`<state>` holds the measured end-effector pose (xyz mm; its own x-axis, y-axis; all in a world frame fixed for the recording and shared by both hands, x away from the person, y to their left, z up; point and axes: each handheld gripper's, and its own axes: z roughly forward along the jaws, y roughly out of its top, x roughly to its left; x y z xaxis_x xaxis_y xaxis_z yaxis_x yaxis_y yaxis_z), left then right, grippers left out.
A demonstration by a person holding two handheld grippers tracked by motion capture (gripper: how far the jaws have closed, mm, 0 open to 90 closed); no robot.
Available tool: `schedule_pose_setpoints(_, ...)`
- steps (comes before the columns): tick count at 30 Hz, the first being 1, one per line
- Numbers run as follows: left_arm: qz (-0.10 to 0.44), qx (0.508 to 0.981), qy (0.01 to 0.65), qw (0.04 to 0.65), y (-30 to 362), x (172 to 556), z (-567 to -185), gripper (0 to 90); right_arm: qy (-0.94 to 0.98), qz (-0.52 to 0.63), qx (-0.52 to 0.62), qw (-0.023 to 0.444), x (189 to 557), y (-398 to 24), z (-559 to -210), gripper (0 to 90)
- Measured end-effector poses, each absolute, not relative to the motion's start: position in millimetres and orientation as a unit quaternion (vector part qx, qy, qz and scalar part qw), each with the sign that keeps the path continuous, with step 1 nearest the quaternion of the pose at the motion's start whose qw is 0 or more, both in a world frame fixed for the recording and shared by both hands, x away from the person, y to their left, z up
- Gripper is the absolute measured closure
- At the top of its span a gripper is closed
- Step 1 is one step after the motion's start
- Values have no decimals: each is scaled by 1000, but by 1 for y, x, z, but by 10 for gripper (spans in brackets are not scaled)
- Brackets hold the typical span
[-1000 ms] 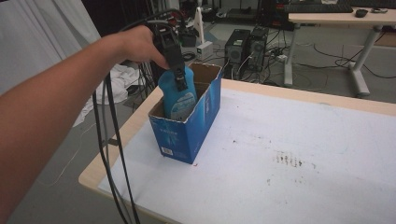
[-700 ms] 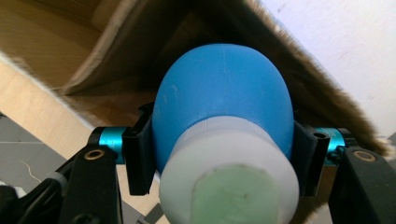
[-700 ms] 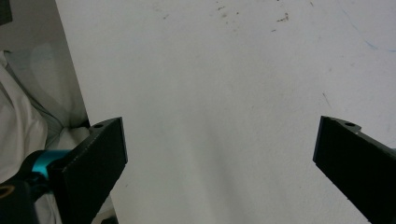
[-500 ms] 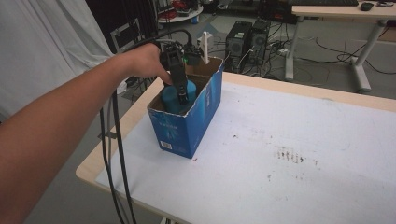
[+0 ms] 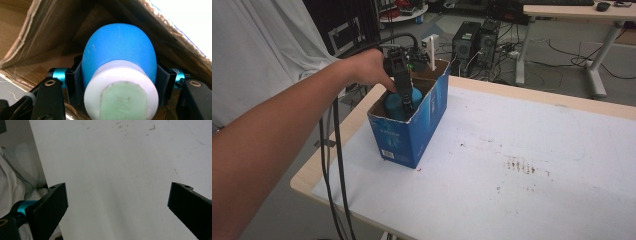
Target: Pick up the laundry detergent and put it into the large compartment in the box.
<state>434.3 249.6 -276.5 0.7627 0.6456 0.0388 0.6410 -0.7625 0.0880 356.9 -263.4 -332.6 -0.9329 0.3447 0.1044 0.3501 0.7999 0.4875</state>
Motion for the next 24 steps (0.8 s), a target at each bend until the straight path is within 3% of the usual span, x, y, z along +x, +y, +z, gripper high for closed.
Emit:
schedule_pose_setpoints(9, 39, 930, 362, 40, 254, 434, -274, 248, -949, -259, -181, 7, 356, -261, -335, 20)
schedule_pose_setpoints(24, 64, 920, 373, 98, 256, 420, -211, 203, -950, -260, -173, 8, 357, -257, -332, 20)
